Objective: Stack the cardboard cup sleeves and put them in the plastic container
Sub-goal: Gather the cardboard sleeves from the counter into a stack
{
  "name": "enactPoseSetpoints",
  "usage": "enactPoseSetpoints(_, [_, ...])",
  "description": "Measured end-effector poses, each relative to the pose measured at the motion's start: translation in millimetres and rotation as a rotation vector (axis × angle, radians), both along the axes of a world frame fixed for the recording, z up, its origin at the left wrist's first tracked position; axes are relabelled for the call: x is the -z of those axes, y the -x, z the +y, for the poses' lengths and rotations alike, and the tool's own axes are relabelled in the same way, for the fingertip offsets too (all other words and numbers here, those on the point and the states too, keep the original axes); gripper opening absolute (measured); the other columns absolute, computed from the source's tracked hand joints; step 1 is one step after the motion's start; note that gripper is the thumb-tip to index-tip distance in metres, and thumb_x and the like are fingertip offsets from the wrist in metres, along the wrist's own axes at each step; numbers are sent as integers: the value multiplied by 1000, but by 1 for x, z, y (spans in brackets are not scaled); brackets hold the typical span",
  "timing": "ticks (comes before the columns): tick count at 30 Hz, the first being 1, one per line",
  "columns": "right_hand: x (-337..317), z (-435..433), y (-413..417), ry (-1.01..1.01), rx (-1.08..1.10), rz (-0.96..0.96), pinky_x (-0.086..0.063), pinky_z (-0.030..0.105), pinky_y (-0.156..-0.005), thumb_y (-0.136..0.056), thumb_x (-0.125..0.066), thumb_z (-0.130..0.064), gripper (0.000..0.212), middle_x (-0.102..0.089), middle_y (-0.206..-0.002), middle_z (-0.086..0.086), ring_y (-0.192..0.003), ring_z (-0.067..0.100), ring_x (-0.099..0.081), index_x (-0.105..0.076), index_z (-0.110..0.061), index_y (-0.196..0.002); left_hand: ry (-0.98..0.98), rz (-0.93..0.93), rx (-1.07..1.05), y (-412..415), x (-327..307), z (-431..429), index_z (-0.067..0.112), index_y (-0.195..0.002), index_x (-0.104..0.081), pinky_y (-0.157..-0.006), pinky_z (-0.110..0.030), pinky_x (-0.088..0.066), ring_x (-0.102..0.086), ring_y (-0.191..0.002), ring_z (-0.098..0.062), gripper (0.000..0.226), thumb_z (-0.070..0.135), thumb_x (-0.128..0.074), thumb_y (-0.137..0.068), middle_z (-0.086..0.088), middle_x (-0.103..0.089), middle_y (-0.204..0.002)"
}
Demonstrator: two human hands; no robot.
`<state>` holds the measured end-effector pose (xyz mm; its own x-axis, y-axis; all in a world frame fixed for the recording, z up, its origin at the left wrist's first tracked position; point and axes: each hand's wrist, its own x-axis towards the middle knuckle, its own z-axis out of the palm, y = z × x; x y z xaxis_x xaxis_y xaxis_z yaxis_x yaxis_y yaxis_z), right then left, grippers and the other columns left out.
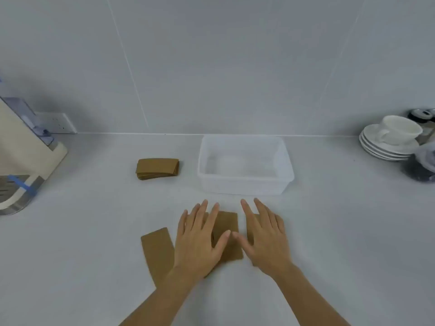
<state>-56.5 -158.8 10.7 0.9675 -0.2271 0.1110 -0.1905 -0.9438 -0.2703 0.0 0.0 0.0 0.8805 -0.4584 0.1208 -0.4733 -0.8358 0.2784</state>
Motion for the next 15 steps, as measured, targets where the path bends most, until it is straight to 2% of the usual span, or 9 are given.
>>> enactPoseSetpoints(5, [17,-3,10,12,80,30,-48,41,-92,-85,-17,-66,69,-54,-135,11,-118,28,-57,-34,-26,-139,-89,58,-7,7,18,-2,25,-138,-41,-113,-39,-15,-43,-132,-26,66,63,-15,-89,-7,-49,-141])
enactPoseSetpoints(9, [28,-7,17,-21,104,53,-47,41,-93,-82,-33,-64,67,-56,-133,9,-118,27,-57,-36,-23,-136,-127,123,18,10,26,-2,26,-139,-40,-112,-37,-9,-39,-135,-24,73,66,-8,-86,-7,-45,-144])
enactPoseSetpoints(12, [29,-8,22,-43,128,134,-48,41,-92,-86,-17,-67,70,-58,-131,10,-114,27,-59,-39,-21,-134,-179,115,5,10,30,-1,25,-132,-49,-108,-38,-19,-51,-125,-25,68,63,-12,-89,-7,-56,-134])
enactPoseSetpoints(15, [29,-8,23,-54,157,184,-49,42,-91,-85,-12,-68,75,-59,-129,11,-112,27,-61,-43,-18,-131,-183,114,-6,10,30,-1,26,-131,-50,-111,-40,-29,-53,-123,-24,67,63,-13,-89,-6,-58,-132])
